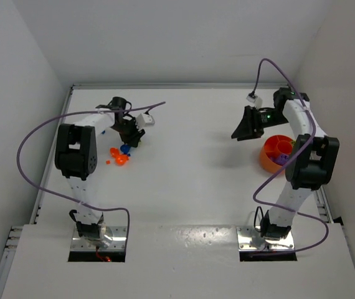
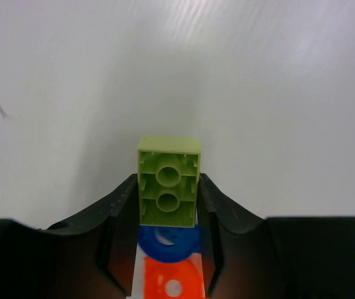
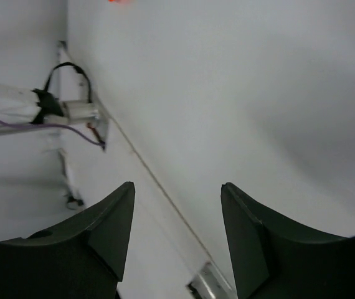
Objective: Sort the legos into containers by color
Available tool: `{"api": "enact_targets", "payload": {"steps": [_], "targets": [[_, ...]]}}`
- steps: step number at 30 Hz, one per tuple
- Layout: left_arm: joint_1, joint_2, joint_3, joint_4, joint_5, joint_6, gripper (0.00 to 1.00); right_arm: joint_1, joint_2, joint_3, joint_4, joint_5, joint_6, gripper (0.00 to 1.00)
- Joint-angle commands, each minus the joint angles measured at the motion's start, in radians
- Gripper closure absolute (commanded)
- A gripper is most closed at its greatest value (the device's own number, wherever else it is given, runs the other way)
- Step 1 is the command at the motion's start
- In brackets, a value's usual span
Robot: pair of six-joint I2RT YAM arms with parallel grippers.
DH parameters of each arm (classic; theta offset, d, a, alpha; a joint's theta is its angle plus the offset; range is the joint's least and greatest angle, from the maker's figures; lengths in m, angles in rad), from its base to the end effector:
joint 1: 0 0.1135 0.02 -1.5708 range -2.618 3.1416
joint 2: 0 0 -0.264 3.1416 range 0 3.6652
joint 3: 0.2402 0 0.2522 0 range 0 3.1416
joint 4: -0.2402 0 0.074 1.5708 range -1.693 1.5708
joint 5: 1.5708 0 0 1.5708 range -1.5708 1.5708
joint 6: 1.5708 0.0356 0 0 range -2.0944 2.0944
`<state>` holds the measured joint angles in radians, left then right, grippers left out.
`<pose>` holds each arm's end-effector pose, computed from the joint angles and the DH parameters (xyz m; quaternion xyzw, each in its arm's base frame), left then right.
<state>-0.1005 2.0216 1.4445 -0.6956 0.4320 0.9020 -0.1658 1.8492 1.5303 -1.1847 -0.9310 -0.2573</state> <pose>0.4007 -0.0554 0.1661 0.4921 0.8318 -0.1386 0.2162 0.3503 -0.0297 0.2525 -0.0559 0.8915 0.4323 0.1235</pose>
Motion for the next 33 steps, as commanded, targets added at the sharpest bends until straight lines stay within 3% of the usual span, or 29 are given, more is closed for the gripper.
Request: {"api": "enact_targets", "payload": {"steps": [1,8,15,26,33], "targets": [[-0.106,-0.229,-0.053,0.034,0.167,-0.099,0.73,0.047,0.002,-0.042,0.143,-0.238,0.192,0.42],[-0.384,-0.441,-0.173,0.269,0.134,-0.411,0.73,0.11,0.054,-0.019,0.117,-0.319,0.217,0.36],[-0.563,-0.414,-0.075,0.289,0.113,-0.537,0.73,0.192,0.024,-0.047,0.169,-0.322,0.259,0.29],[-0.627,-0.371,0.01,0.289,0.065,-0.569,0.73,0.287,-0.051,-0.116,0.2,-0.253,0.259,0.28],[-0.657,-0.371,0.019,0.289,0.056,-0.578,0.73,0.33,-0.021,-0.072,0.2,-0.232,0.259,0.28]]}}
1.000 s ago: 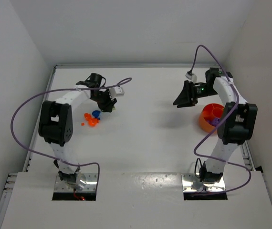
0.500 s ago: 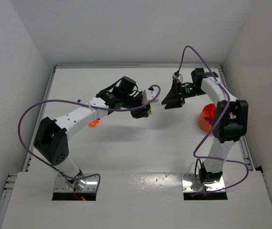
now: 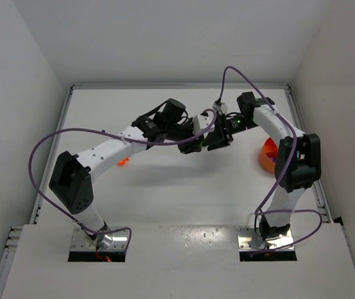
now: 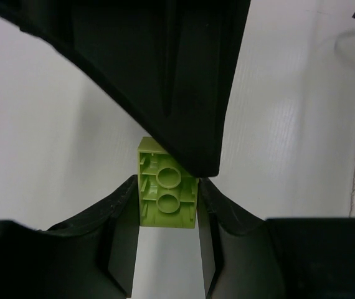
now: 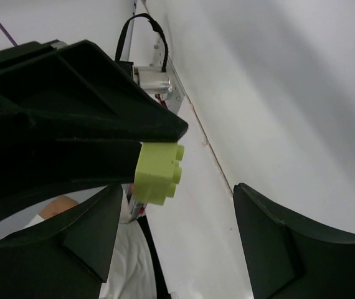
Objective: Sort the legos into containers by color
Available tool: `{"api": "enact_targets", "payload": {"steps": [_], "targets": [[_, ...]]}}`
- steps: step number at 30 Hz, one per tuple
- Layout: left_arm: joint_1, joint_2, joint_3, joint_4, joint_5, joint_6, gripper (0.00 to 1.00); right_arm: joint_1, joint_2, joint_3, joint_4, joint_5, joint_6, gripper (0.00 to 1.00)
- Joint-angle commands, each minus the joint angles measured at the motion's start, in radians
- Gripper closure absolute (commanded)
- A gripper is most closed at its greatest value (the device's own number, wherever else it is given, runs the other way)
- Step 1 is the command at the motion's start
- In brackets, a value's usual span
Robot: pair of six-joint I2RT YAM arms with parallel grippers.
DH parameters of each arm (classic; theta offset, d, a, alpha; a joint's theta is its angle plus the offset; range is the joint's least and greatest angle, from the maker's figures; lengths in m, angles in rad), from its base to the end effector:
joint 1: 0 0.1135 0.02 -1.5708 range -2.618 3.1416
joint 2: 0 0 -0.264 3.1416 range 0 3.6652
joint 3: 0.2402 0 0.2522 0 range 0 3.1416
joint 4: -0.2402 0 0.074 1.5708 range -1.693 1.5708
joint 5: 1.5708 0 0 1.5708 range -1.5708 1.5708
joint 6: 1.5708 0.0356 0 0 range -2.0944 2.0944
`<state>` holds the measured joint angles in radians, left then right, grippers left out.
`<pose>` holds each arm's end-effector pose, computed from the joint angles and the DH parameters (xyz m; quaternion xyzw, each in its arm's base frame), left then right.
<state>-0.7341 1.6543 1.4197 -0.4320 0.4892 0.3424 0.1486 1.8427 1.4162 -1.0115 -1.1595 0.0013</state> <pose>0.2687 -0.2650 0.3128 0.5382 0.6951 -0.2962 0.3734 0.3417 0.0842 0.2336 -0.0977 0.8298 0.5492 0.0144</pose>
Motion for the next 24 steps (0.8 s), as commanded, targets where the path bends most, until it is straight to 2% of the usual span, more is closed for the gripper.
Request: {"api": "enact_targets", "payload": {"steps": [1,5,11,13,15,17,18,20,24], "targets": [[-0.033,-0.004,0.044,0.026,-0.001,-0.008,0.73,0.016,-0.014,0.043,0.027,-0.003,0.0,0.28],[-0.044,-0.004,0.053,0.026,-0.011,-0.008,0.73,0.035,0.007,0.087,0.017,0.006,0.0,0.29],[-0.053,0.005,0.053,0.026,-0.02,-0.008,0.73,0.045,0.007,0.078,0.017,0.015,-0.009,0.65],[-0.053,0.005,0.053,0.026,-0.02,-0.008,0.7,0.045,-0.003,0.057,0.017,0.015,-0.009,0.76],[-0.053,0.005,0.062,0.026,-0.046,-0.008,0.53,0.045,-0.014,0.056,-0.012,0.035,-0.052,0.86],[-0.053,-0.005,0.062,0.006,-0.069,-0.02,0.13,0.011,-0.014,0.104,-0.15,0.108,-0.195,0.96],[-0.053,-0.005,0.062,0.006,-0.069,-0.02,0.13,0.011,-0.014,0.104,-0.151,0.109,-0.196,0.97],[-0.015,-0.028,0.062,-0.019,-0.017,-0.029,0.0,-0.007,-0.023,0.128,-0.243,0.218,-0.298,0.98],[0.061,-0.077,0.05,-0.069,0.096,-0.029,0.0,-0.108,-0.056,0.15,-0.269,0.377,-0.404,1.0]]}}
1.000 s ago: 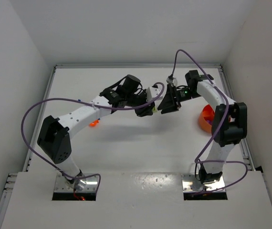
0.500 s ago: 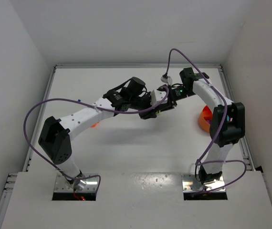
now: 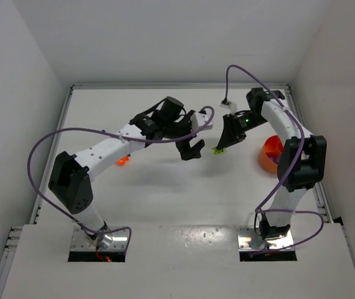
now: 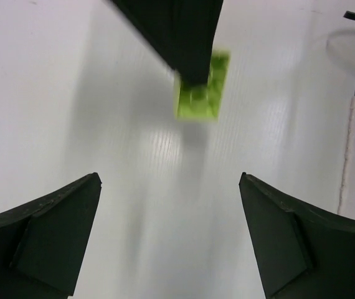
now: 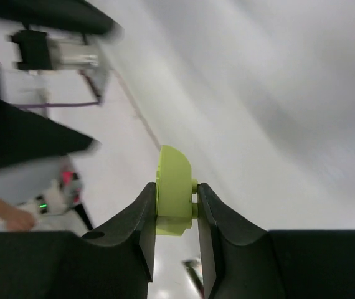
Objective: Sort the legos into containers by color
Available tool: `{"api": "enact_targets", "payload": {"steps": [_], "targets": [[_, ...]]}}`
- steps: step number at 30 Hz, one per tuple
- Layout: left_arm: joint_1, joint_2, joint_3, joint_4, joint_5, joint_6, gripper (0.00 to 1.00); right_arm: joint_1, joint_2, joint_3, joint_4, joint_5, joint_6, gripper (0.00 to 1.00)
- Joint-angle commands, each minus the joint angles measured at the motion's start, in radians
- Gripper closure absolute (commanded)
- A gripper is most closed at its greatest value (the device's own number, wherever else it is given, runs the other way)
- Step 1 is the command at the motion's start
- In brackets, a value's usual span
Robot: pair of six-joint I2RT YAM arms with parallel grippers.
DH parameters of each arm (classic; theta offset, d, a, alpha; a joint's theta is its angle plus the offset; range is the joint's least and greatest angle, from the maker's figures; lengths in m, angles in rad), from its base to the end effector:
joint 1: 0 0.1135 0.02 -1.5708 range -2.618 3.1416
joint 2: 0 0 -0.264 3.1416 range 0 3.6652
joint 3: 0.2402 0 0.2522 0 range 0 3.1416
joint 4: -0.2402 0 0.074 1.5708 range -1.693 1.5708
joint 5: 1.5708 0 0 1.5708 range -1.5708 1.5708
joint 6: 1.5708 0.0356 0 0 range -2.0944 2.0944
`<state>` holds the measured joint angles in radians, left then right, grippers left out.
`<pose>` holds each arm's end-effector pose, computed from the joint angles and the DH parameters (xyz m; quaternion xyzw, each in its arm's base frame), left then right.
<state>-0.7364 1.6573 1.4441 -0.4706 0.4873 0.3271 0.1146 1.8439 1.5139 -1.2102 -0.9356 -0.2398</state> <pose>0.2679 -0.2653 0.3167 0.5337 0.7030 -0.2980 0.3635 0.3398 0.0680 0.2500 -0.1641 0.8773 0.4491 0.0418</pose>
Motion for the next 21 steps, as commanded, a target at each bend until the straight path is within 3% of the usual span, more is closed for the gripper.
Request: {"api": "enact_targets", "payload": {"steps": [1,9,17,21], "targets": [[0.078,-0.089,0.025,-0.042,0.118,-0.014,0.0,-0.096,-0.067,0.063,-0.071,0.191,-0.183,1.0],[0.199,-0.149,-0.059,-0.123,0.241,0.043,0.0,-0.306,-0.038,0.273,-0.103,0.541,-0.479,1.0],[0.253,-0.082,-0.068,-0.132,0.368,0.043,0.0,-0.42,0.0,0.357,0.012,0.604,-0.713,1.0],[0.284,-0.073,-0.08,-0.123,0.409,0.043,0.0,-0.44,0.082,0.484,-0.029,0.644,-0.792,1.0]]}}
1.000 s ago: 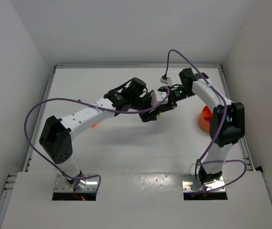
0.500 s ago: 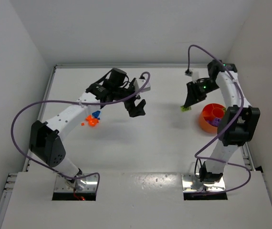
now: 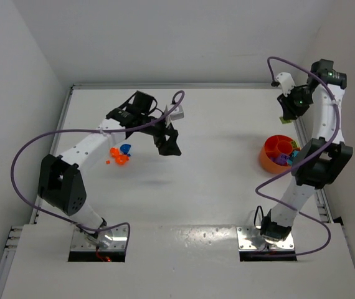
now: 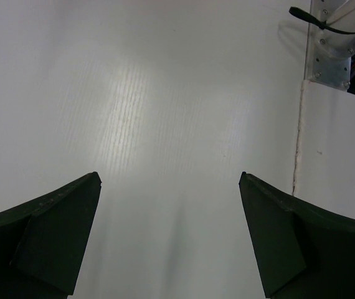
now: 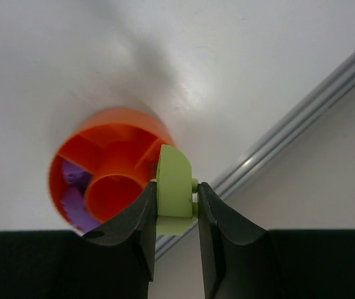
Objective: Sort the legos into containers by color
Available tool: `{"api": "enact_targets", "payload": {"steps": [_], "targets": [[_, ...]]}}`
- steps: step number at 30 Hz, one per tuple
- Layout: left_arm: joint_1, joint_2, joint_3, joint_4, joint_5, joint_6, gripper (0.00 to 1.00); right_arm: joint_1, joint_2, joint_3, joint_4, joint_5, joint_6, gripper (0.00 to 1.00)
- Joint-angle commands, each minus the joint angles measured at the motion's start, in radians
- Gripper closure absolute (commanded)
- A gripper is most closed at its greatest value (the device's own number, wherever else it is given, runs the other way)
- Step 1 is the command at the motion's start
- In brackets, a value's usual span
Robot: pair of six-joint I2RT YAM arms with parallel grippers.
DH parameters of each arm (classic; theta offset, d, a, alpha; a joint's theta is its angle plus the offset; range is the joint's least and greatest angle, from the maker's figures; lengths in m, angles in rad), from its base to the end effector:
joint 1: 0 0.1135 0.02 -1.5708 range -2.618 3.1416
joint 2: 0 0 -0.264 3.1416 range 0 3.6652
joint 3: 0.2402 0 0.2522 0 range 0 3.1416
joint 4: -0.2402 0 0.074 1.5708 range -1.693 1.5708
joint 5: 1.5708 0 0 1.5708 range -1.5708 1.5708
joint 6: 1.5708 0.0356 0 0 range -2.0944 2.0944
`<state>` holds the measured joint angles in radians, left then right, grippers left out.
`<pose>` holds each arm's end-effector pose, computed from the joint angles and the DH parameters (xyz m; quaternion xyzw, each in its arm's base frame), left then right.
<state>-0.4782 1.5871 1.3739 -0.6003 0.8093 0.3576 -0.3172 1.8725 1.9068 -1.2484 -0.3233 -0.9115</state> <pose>0.2937 -0.1812 0.3126 0.4797 0.7216 -0.3856 0.3171 0.3635 -0.1074 0.3330 -0.3117 0.9204 0.0285 0.2344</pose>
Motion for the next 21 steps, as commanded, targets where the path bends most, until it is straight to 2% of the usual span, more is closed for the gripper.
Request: {"api": "enact_targets", "payload": {"steps": [1,5,21], "targets": [[0.035,-0.003,-0.021,0.017,0.099,0.012,0.0,-0.008,0.068,0.11,0.009,0.041,-0.133,1.0],[0.046,-0.003,-0.041,0.029,0.099,0.023,0.0,-0.017,0.099,0.126,-0.016,0.082,-0.188,1.0],[0.055,-0.012,-0.041,0.048,0.099,-0.008,0.0,-0.008,0.099,-0.077,-0.007,0.145,-0.23,0.97]]}}
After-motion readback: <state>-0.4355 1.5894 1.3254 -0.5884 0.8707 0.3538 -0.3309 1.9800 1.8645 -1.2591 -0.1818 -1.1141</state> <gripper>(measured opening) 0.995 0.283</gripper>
